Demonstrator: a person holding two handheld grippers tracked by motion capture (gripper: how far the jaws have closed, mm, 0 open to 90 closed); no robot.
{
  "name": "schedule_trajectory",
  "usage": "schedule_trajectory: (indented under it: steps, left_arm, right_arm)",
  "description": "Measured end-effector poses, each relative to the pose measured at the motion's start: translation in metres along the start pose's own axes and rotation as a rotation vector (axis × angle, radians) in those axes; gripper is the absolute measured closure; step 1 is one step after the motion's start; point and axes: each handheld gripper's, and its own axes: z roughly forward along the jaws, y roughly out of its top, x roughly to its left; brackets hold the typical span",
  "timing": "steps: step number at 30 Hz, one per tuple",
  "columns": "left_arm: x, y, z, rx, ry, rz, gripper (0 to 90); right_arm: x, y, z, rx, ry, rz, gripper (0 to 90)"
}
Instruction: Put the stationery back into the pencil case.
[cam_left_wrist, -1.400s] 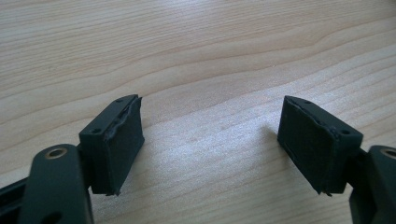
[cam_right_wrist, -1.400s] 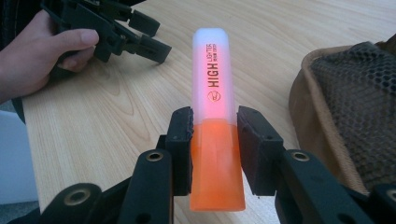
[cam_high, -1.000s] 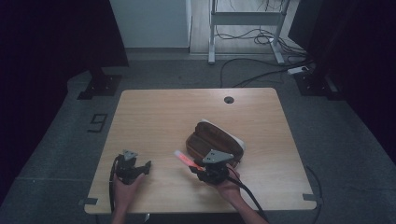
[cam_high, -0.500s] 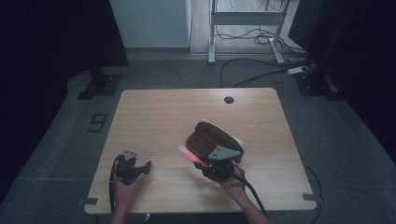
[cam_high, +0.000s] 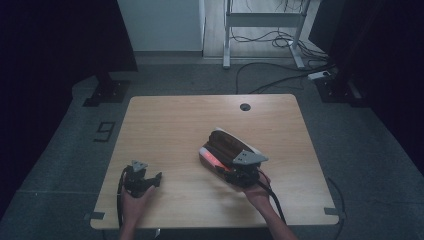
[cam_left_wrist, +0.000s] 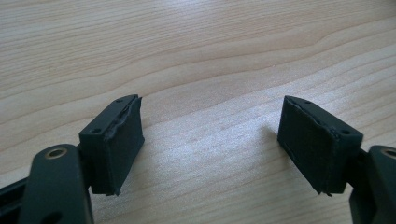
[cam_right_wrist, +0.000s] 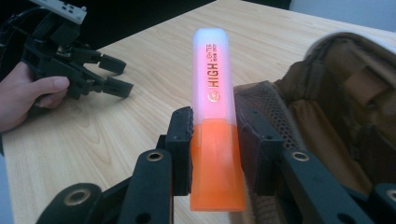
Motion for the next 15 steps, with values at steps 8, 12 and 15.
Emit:
schedule_trajectory:
  steps: [8, 12, 15]
  left_arm:
    - [0.000, 0.000, 0.000, 0.000, 0.000, 0.000, 22.1]
    - [0.000, 0.000, 0.000, 0.000, 0.000, 0.000, 22.1]
    - [0.000, 0.000, 0.000, 0.001, 0.000, 0.001, 22.1]
  right_arm:
    - [-0.011, 0.003, -0.006, -0.016, -0.018, 0.017, 65.9]
    - [-0.018, 0.004, -0.009, -0.023, -0.031, 0.021, 65.8]
    - [-0.022, 0.005, -0.011, -0.026, -0.036, 0.025, 65.8]
